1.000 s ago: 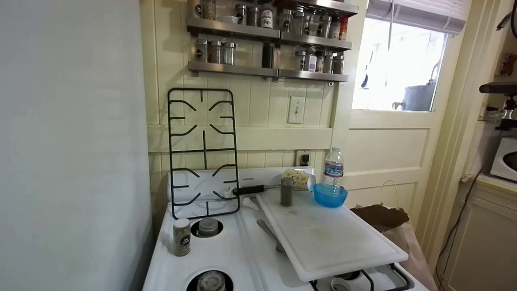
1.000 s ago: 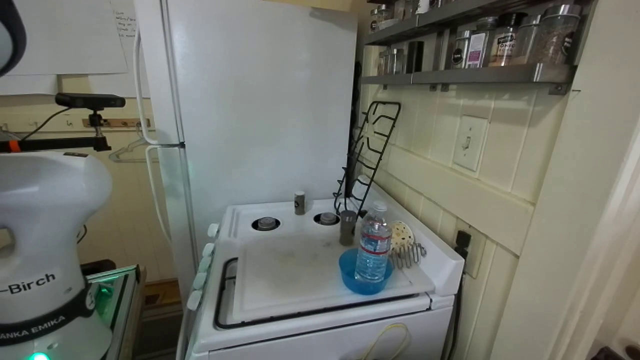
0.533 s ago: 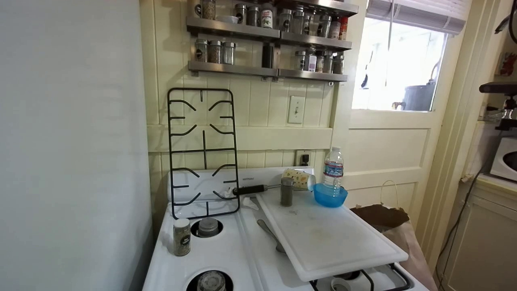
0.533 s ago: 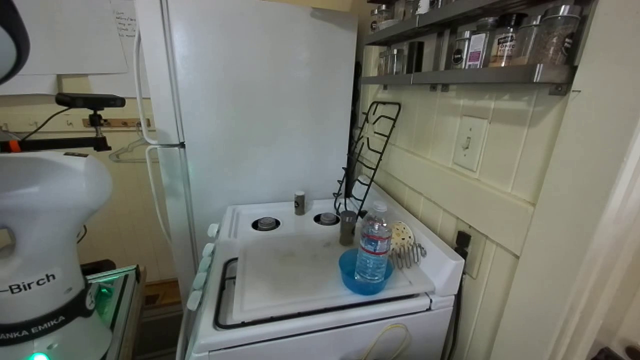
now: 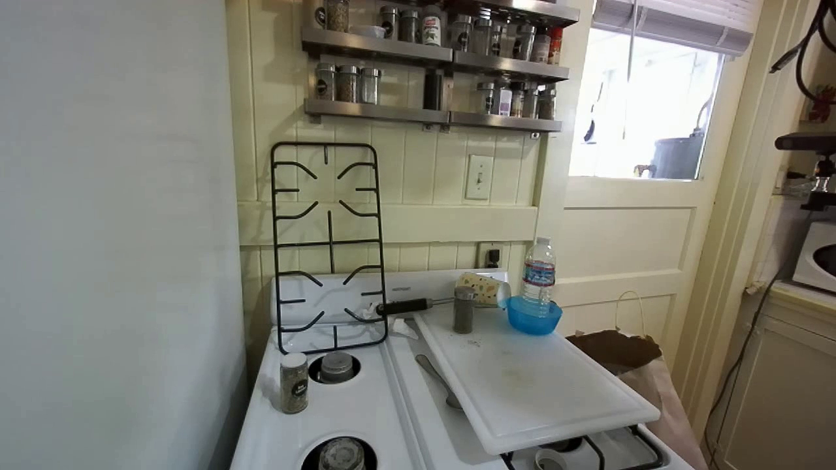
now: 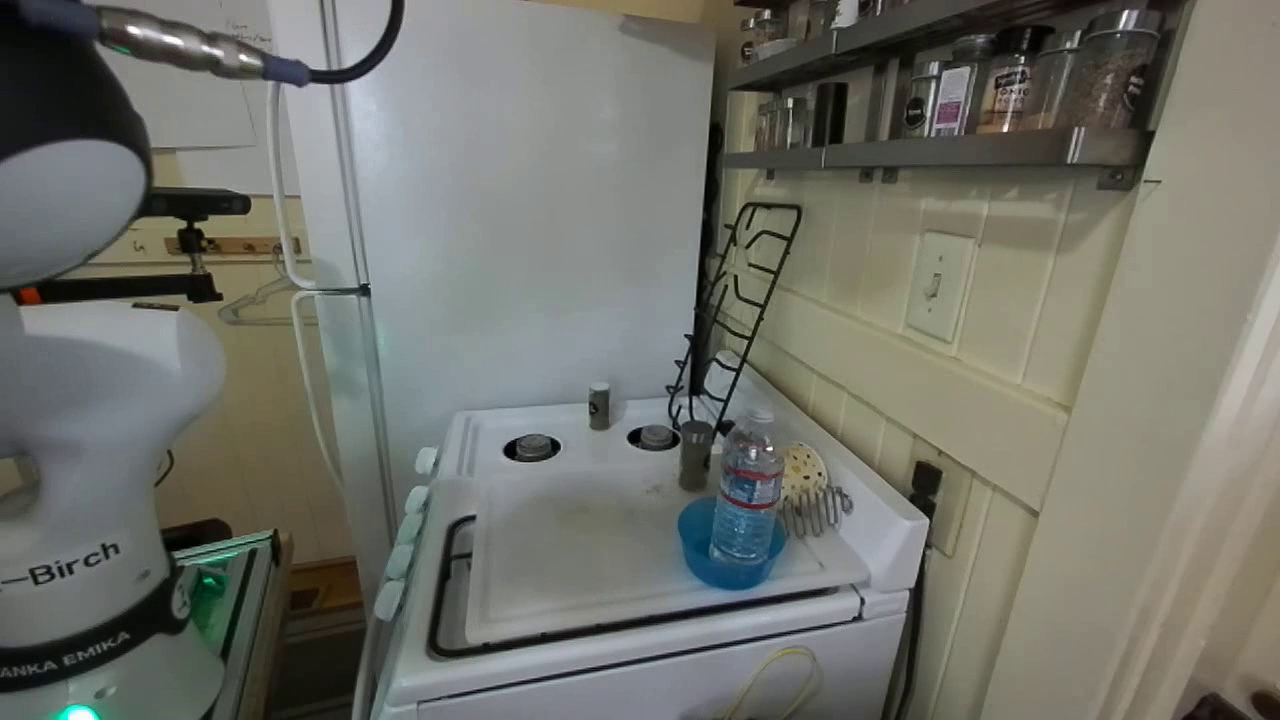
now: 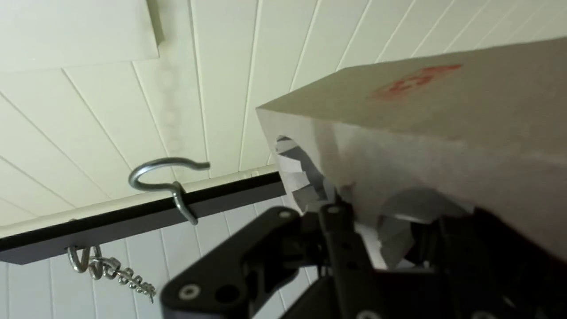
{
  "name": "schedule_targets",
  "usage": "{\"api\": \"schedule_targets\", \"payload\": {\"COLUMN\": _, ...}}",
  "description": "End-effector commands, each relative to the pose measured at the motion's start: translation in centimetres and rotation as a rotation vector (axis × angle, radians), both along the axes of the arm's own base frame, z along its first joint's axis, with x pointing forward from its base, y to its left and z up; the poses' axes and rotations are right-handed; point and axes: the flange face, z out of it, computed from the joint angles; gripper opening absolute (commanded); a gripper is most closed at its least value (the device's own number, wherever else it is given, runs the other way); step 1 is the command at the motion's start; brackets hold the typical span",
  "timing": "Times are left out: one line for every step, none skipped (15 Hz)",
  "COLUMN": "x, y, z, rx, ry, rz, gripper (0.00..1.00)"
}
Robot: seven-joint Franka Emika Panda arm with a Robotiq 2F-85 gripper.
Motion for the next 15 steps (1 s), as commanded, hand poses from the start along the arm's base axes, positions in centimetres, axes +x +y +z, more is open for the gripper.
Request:
{"api": "schedule_targets", "payload": {"x": 0.1, "y": -1.4, "z": -0.1, "rx": 0.038, "ry": -0.024, "rz": 0.02, "gripper": 0.01}}
{"api": "schedule_targets", "payload": {"x": -0.1, "y": -0.6, "z": -0.1, "rx": 0.02, "ry": -0.018, "rz": 0.02, "gripper": 0.01}}
{"api": "schedule_targets", "payload": {"x": 0.0, "y": -0.8, "z": -0.2, "rx": 0.024, "ry": -0.016, "rz": 0.02, "gripper": 0.04}}
{"api": "schedule_targets", "payload": {"x": 0.0, "y": -0.8, "z": -0.3, "rx": 0.023, "ry": -0.015, "rz": 0.019, "gripper": 0.04}}
{"api": "schedule_targets", "payload": {"x": 0.0, "y": -0.7, "z": -0.3, "rx": 0.021, "ry": -0.015, "rz": 0.02, "gripper": 0.01}}
{"api": "schedule_targets", "payload": {"x": 0.2, "y": -0.8, "z": -0.1, "rx": 0.04, "ry": -0.022, "rz": 0.013, "gripper": 0.01}}
{"api": "schedule_targets", "payload": {"x": 0.2, "y": -0.7, "z": 0.1, "rx": 0.047, "ry": -0.026, "rz": 0.016, "gripper": 0.01}}
{"api": "schedule_targets", "payload": {"x": 0.2, "y": -0.7, "z": 0.2, "rx": 0.049, "ry": -0.027, "rz": 0.018, "gripper": 0.01}}
{"api": "schedule_targets", "payload": {"x": 0.4, "y": -0.6, "z": 0.6, "rx": 0.06, "ry": -0.034, "rz": 0.024, "gripper": 0.01}}
{"api": "schedule_targets", "payload": {"x": 0.5, "y": -0.6, "z": 0.8, "rx": 0.068, "ry": -0.041, "rz": 0.026, "gripper": 0.01}}
{"api": "schedule_targets", "payload": {"x": 0.6, "y": -0.6, "z": 1.1, "rx": 0.078, "ry": -0.048, "rz": 0.028, "gripper": 0.01}}
{"api": "schedule_targets", "payload": {"x": 0.8, "y": -0.6, "z": 1.3, "rx": 0.086, "ry": -0.057, "rz": 0.029, "gripper": 0.01}}
{"api": "schedule_targets", "payload": {"x": 1.0, "y": -0.6, "z": 1.6, "rx": 0.099, "ry": -0.064, "rz": 0.032, "gripper": 0.01}}
{"api": "schedule_targets", "payload": {"x": 1.3, "y": -0.5, "z": 1.9, "rx": 0.108, "ry": -0.069, "rz": 0.034, "gripper": 0.01}}
{"api": "schedule_targets", "payload": {"x": 1.6, "y": -0.5, "z": 2.1, "rx": 0.118, "ry": -0.074, "rz": 0.037, "gripper": 0.01}}
